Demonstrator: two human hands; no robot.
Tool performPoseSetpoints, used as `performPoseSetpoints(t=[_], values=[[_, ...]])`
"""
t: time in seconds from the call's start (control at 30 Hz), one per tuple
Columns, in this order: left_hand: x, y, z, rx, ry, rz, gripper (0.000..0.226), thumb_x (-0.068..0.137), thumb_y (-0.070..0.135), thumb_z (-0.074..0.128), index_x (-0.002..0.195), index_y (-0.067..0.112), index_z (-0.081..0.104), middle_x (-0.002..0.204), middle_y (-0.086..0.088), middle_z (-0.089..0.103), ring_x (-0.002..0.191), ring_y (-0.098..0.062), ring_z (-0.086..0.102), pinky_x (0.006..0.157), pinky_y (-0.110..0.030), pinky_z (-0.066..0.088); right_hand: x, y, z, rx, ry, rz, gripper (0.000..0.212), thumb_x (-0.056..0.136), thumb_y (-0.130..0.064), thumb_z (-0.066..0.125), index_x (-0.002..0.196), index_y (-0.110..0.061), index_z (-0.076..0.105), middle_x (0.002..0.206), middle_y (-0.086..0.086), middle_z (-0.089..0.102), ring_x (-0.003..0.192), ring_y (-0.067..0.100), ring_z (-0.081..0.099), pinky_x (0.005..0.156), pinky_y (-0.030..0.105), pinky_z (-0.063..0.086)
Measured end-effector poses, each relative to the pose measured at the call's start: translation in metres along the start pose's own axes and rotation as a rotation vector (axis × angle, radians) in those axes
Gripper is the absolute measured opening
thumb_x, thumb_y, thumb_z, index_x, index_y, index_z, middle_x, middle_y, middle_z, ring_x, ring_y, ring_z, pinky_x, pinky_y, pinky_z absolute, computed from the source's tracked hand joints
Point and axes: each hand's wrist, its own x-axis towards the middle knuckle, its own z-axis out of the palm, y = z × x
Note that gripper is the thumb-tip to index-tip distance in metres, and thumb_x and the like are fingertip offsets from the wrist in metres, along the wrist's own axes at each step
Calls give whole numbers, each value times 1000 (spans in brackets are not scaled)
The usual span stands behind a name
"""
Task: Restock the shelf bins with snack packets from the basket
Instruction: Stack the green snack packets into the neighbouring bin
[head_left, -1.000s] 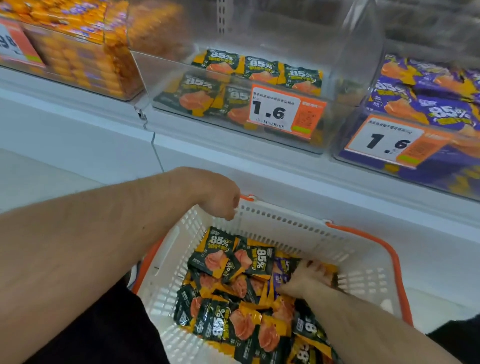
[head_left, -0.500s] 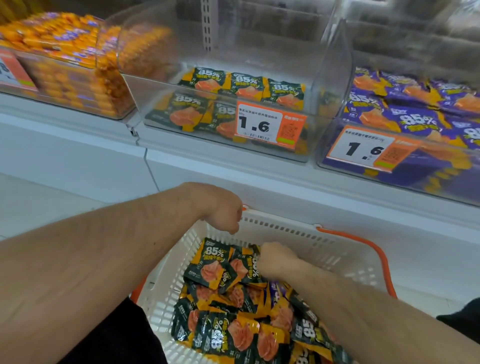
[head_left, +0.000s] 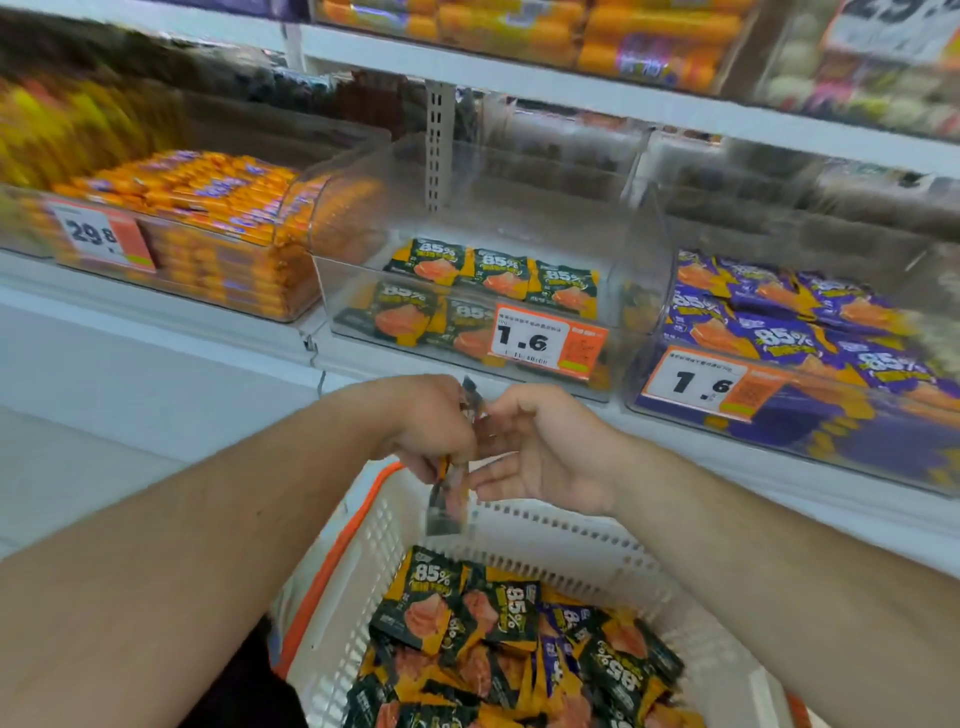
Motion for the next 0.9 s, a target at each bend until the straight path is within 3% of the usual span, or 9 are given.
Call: performPoseSetpoints(t=[0.1, 0.2, 0.3, 0.43, 0.57, 0.63, 0.73, 0.83, 0.9], values=[[-14, -11, -30, -199, 68, 60, 21, 78, -11, 63, 92, 5, 65, 83, -12, 69, 70, -22, 63, 63, -29, 52, -9, -7, 5, -277, 172, -97, 23, 92, -26, 59, 105, -8, 62, 97, 9, 57, 75, 24, 56, 70, 35, 48], [-28, -17, -52, -523, 50, 150, 24, 88, -13, 55, 99, 7, 63, 81, -7, 74, 64, -17, 69, 58, -29, 59, -11, -2, 8, -446, 297, -217, 12, 88, -16, 67, 98, -15, 60, 95, 6, 56, 77, 21, 50, 68, 34, 41], [-33, -16, -61, -724, 113, 234, 28, 89, -11, 52, 102, 9, 67, 91, -9, 76, 76, -21, 73, 73, -36, 61, -13, -8, 13, -314, 314, -340, 23, 86, -3, 68, 99, -18, 56, 103, 9, 64, 71, 21, 58, 62, 32, 48], [-28, -10, -61, -824, 188, 255, 25, 90, -10, 51, 99, 7, 66, 86, -7, 76, 73, -19, 73, 67, -31, 61, -14, -21, 20, -96, 297, -450, 34, 85, 12, 61, 97, -16, 46, 91, 9, 69, 60, 23, 60, 52, 30, 49], [-15, -2, -66, -902, 360, 249, 18, 90, 3, 61, 106, 5, 68, 95, -11, 75, 82, -25, 72, 77, -38, 60, -8, -43, 27, -75, 308, -500, 34, 86, 18, 52, 94, -14, 58, 106, 16, 67, 61, 22, 64, 47, 23, 47], [-3, -4, -76, -755, 715, 221, 13, 84, 22, 68, 93, 13, 69, 88, -4, 73, 77, -21, 70, 79, -40, 58, -3, -64, 26, -32, 346, -537, 37, 86, 20, 49, 85, -14, 62, 97, 11, 69, 69, 26, 64, 46, 21, 45], [11, -17, -89, -191, 1148, 184, 17, 80, 30, 63, 96, 23, 67, 92, 6, 70, 96, -24, 63, 89, -39, 50, 14, -103, 16, -41, 430, -549, 36, 85, 18, 53, 78, -16, 62, 89, 5, 69, 79, 30, 62, 56, 25, 49], [22, -25, -90, 199, 1162, 124, 24, 86, 28, 58, 108, 29, 68, 114, 7, 66, 118, -25, 48, 99, -39, 29, 51, -135, 1, -75, 479, -481, 29, 87, 17, 53, 87, -11, 60, 104, 12, 62, 84, 31, 65, 69, 31, 57], [29, -26, -90, 196, 1126, 115, 26, 89, 31, 49, 103, 30, 70, 109, 7, 65, 119, -22, 44, 101, -38, 22, 79, -149, -5, -108, 499, -431, 27, 90, 17, 49, 100, -6, 59, 102, 9, 57, 77, 22, 61, 77, 33, 58]])
